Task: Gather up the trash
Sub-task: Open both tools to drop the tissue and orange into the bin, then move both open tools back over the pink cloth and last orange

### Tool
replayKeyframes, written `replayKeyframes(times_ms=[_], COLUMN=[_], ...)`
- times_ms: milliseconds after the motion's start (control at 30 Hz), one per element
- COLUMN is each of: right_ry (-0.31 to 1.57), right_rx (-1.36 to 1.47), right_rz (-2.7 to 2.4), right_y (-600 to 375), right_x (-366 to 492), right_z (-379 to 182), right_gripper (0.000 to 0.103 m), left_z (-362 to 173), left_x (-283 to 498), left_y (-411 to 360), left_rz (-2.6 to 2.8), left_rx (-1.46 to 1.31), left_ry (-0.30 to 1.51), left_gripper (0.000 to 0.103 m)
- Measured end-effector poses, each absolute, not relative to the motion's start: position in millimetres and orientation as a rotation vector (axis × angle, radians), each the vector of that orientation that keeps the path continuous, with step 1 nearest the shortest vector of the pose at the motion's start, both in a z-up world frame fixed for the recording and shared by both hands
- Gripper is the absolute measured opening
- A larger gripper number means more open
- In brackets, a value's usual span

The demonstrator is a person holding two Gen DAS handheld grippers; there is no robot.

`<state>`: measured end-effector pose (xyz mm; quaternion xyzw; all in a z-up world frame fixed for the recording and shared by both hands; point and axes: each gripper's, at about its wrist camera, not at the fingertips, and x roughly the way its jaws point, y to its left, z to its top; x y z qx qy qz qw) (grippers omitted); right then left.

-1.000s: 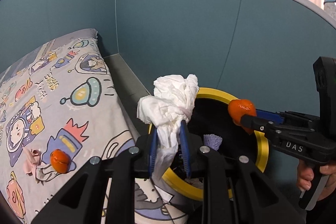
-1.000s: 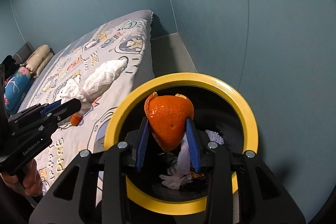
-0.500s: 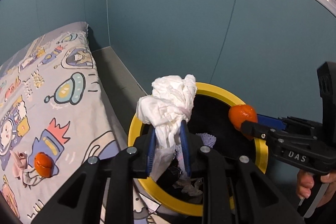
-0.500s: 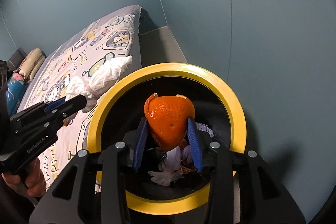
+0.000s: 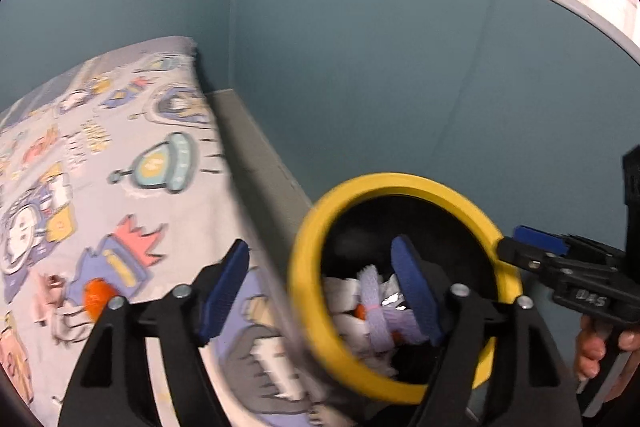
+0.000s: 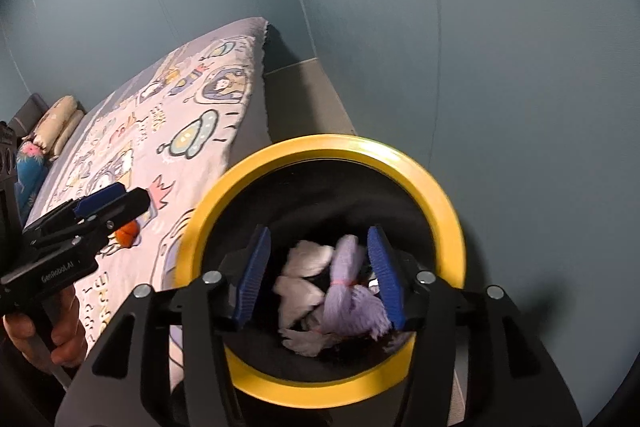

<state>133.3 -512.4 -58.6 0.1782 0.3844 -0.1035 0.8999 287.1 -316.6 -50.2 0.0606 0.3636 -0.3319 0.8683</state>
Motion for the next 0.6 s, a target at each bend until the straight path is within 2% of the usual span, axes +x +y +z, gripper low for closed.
replayKeyframes(times_ms=[600], right_ry=[0.889], right_rx=[0.223], right_rz=[0.168], right_y=[-347.2], right_x=[243.3], right_z=[-65.2], right_gripper=[0.055], left_z=[-89.0], left_x=[380.9], left_y=[-102.9], left_rz=[-0.247], left_rx=[0.004], left_ry=[0.864], left_gripper=[0.072])
